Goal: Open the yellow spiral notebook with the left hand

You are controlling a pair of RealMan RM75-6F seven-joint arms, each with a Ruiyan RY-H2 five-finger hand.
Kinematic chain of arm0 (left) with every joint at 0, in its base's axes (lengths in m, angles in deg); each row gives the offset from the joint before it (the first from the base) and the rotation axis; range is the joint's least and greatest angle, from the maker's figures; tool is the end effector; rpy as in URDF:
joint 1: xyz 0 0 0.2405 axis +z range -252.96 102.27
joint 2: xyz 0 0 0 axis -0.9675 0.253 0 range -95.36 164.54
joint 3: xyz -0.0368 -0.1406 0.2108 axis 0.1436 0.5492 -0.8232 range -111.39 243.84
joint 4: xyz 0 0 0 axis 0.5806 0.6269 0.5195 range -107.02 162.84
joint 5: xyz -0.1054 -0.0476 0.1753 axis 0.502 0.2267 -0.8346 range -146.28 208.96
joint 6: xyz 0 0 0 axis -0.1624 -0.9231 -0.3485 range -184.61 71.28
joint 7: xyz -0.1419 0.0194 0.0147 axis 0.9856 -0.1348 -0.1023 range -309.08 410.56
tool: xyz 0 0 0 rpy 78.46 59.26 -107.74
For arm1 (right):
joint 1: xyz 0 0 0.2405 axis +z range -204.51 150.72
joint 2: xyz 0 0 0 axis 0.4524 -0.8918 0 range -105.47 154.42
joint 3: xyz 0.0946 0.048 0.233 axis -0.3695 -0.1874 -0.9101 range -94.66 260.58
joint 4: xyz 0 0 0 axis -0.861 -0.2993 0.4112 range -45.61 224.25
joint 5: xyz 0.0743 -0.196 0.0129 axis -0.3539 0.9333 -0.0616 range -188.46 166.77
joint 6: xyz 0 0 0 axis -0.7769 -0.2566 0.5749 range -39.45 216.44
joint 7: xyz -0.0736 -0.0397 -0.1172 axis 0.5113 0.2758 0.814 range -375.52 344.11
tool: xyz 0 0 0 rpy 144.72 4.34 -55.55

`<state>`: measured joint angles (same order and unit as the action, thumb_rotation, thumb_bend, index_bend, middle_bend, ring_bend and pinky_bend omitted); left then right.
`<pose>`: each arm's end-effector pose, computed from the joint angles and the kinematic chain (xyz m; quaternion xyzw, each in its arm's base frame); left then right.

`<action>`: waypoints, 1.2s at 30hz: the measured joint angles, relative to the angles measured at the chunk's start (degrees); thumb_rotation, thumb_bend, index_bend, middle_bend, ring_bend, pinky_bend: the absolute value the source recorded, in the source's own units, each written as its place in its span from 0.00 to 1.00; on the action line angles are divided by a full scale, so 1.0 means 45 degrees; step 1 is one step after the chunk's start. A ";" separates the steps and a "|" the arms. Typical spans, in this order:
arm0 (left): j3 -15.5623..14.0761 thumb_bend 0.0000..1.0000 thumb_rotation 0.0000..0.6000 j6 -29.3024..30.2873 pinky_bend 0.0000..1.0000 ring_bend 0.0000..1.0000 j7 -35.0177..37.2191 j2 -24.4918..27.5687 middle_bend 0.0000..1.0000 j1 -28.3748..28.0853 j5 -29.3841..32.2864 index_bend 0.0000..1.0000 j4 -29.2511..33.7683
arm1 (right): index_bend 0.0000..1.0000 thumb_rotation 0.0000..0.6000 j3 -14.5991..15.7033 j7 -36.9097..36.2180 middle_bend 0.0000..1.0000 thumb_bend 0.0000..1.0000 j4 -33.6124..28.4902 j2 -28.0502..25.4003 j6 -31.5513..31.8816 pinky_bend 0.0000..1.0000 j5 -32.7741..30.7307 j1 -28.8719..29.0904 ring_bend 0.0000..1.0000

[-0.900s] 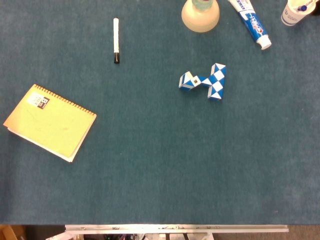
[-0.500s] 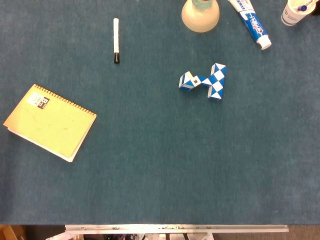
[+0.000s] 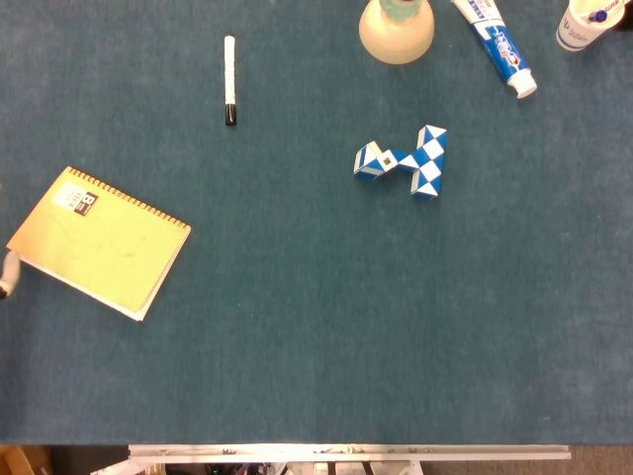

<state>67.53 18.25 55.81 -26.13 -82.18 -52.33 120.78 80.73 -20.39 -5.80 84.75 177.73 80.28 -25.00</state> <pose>-0.3260 0.1839 0.1537 -0.6121 -0.4568 -0.3406 0.5483 -0.2999 -0.1620 0.1786 0.5879 -0.3841 0.4271 0.5695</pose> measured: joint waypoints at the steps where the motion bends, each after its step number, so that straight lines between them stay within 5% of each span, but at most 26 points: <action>1: -0.0024 0.35 0.00 -0.0243 0.00 0.01 -0.0008 0.0044 0.12 -0.0091 0.0062 0.11 -0.0012 | 0.09 1.00 0.0000 0.0012 0.12 0.35 -0.0011 -0.0006 -0.0002 0.00 0.0008 0.0004 0.00; 11: -0.0247 0.33 0.00 -0.2590 0.00 0.02 -0.0774 -0.0105 0.12 -0.0886 0.1622 0.14 -0.0689 | 0.09 1.00 0.0008 0.0056 0.12 0.35 -0.0037 -0.0035 0.0030 0.00 0.0006 -0.0022 0.00; 36: 0.0306 0.33 0.00 -0.5179 0.00 0.02 -0.3152 -0.2638 0.14 -0.2765 0.4421 0.14 -0.3154 | 0.09 1.00 0.0035 -0.0116 0.12 0.35 0.0116 -0.0101 0.0181 0.00 -0.0115 -0.0211 0.00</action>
<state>68.90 -5.06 41.63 -38.01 -94.63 -32.44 106.59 80.88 -20.91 -5.28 84.30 178.54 79.77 -25.95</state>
